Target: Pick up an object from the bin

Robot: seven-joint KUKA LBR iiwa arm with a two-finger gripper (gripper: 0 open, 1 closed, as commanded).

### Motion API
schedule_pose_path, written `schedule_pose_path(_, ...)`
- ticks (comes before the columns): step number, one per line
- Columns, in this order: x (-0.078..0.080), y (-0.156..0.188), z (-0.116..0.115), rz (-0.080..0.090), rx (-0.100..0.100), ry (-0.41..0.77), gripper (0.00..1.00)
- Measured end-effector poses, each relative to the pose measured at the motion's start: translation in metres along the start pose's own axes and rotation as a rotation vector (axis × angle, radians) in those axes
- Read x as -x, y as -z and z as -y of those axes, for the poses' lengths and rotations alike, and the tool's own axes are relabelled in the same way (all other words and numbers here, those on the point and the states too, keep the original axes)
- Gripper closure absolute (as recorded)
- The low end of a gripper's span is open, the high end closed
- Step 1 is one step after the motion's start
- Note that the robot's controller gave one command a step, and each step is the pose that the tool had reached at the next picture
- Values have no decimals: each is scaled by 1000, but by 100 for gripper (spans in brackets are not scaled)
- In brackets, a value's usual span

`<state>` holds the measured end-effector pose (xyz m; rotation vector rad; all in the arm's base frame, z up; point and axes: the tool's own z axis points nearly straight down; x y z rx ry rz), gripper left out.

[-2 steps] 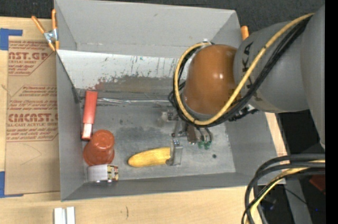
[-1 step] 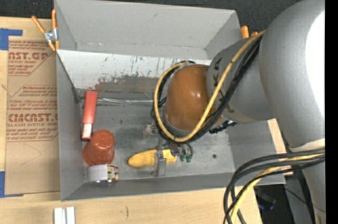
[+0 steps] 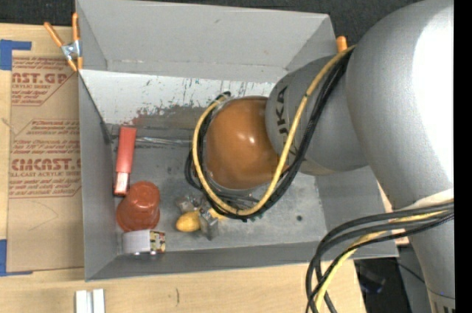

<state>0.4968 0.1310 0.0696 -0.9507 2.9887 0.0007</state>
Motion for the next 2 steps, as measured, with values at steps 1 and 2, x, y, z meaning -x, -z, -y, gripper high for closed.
schedule_pose_path(1,0,0,0,0,0,0,100)
schedule_pose_path(2,-6,173,4,7,-2,-14,100)
